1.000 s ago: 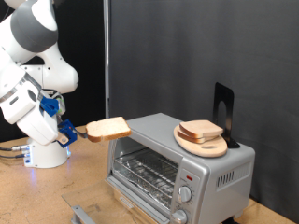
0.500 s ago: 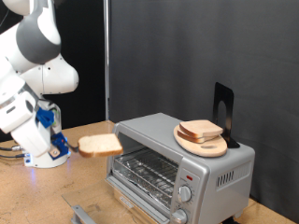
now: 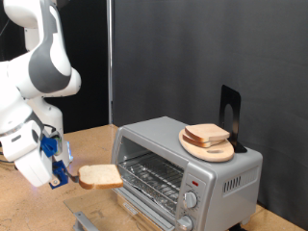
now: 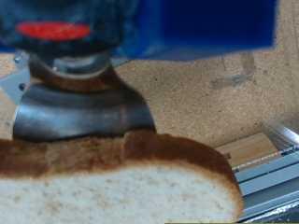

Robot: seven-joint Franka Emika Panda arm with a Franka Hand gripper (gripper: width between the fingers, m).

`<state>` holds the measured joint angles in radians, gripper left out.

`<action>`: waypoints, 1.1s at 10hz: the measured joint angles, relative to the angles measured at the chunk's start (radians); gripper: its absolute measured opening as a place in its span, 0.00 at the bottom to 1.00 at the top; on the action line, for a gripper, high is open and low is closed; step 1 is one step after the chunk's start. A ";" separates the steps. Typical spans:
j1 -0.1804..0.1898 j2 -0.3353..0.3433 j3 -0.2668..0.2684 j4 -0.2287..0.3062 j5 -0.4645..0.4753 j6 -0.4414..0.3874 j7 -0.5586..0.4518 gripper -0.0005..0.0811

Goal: Make a piece of toast with the oven

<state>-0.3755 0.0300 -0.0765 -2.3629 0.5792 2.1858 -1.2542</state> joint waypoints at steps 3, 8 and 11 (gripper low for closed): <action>0.014 -0.007 0.039 -0.043 0.009 0.047 0.001 0.46; 0.057 -0.048 0.121 -0.124 0.056 0.136 0.047 0.46; 0.089 -0.073 0.172 -0.160 0.086 0.214 0.068 0.46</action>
<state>-0.2865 -0.0435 0.0952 -2.5227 0.6650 2.3998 -1.1859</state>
